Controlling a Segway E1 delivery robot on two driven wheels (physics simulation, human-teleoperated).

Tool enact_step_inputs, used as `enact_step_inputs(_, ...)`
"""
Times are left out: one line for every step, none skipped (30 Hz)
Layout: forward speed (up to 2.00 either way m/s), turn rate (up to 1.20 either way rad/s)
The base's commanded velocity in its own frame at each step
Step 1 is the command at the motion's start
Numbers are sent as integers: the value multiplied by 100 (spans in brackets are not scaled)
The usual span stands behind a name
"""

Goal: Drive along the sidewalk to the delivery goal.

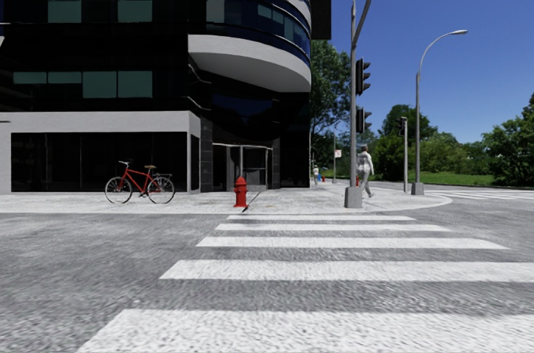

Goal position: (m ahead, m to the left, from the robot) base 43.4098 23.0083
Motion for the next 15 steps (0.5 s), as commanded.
enact_step_inputs(200,-13)
enact_step_inputs(200,-13)
enact_step_inputs(200,-13)
enact_step_inputs(200,-13)
enact_step_inputs(200,-13)
enact_step_inputs(200,-13)
enact_step_inputs(200,-13)
enact_step_inputs(200,-13)
enact_step_inputs(200,-13)
enact_step_inputs(200,-13)
enact_step_inputs(200,-13)
enact_step_inputs(200,-13)
enact_step_inputs(200,-13)
enact_step_inputs(200,-13)
enact_step_inputs(200,-13)
